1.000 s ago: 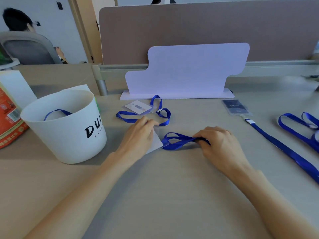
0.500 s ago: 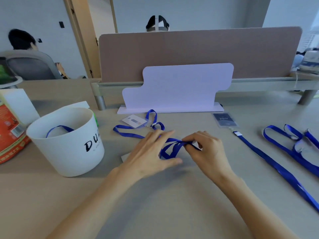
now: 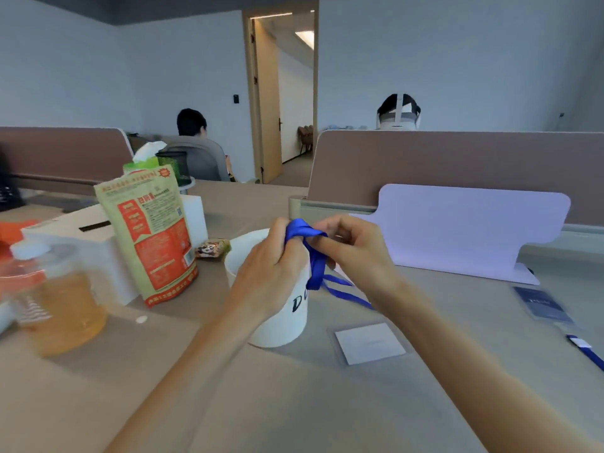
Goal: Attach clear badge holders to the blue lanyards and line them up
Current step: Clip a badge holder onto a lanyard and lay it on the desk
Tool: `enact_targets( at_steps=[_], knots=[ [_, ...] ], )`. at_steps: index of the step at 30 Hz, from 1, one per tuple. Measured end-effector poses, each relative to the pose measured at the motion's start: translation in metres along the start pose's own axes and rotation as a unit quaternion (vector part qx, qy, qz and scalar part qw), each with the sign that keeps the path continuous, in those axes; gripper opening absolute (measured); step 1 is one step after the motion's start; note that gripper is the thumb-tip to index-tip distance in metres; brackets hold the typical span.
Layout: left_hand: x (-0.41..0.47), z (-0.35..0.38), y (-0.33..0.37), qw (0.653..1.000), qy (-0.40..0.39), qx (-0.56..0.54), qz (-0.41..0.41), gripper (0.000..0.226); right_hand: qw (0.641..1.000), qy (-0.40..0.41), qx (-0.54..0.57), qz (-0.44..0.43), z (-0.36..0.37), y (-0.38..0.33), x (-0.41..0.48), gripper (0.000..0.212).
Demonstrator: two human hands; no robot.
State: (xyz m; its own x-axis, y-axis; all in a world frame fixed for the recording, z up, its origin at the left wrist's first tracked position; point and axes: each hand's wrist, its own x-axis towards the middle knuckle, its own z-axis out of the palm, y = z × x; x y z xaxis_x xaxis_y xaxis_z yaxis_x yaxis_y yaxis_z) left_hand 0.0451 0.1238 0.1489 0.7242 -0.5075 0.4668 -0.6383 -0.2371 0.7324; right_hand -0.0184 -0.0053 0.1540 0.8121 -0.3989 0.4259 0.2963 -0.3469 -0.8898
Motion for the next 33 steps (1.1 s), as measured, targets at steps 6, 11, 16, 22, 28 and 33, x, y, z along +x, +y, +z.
enact_targets(
  at_steps=[6, 11, 16, 22, 28, 33],
  knots=[
    [0.056, -0.035, -0.03, 0.974, -0.016, 0.224, -0.02, 0.025, 0.996, -0.053, -0.078, 0.004, 0.041, 0.006, 0.061, 0.003],
    [0.072, -0.04, -0.056, 0.912, -0.193, 0.352, -0.078, 0.043, 0.94, -0.139, -0.309, 0.054, 0.031, 0.028, 0.075, 0.022],
    [0.066, -0.034, -0.043, 0.938, -0.16, 0.307, -0.003, 0.037, 0.964, -0.048, -0.26, 0.014, 0.002, 0.021, 0.057, 0.008],
    [0.043, 0.025, 0.012, 0.991, -0.067, 0.088, 0.079, 0.028, 0.966, 0.138, -0.217, -0.016, -0.042, 0.021, 0.015, 0.013],
    [0.011, 0.119, 0.06, 0.989, -0.102, -0.063, 0.09, 0.024, 0.944, 0.253, -0.211, 0.006, -0.116, 0.029, -0.052, 0.016],
    [-0.014, 0.209, 0.094, 0.967, -0.19, -0.157, 0.062, 0.021, 0.917, 0.306, -0.244, 0.074, -0.189, 0.045, -0.112, 0.018]
  ],
)
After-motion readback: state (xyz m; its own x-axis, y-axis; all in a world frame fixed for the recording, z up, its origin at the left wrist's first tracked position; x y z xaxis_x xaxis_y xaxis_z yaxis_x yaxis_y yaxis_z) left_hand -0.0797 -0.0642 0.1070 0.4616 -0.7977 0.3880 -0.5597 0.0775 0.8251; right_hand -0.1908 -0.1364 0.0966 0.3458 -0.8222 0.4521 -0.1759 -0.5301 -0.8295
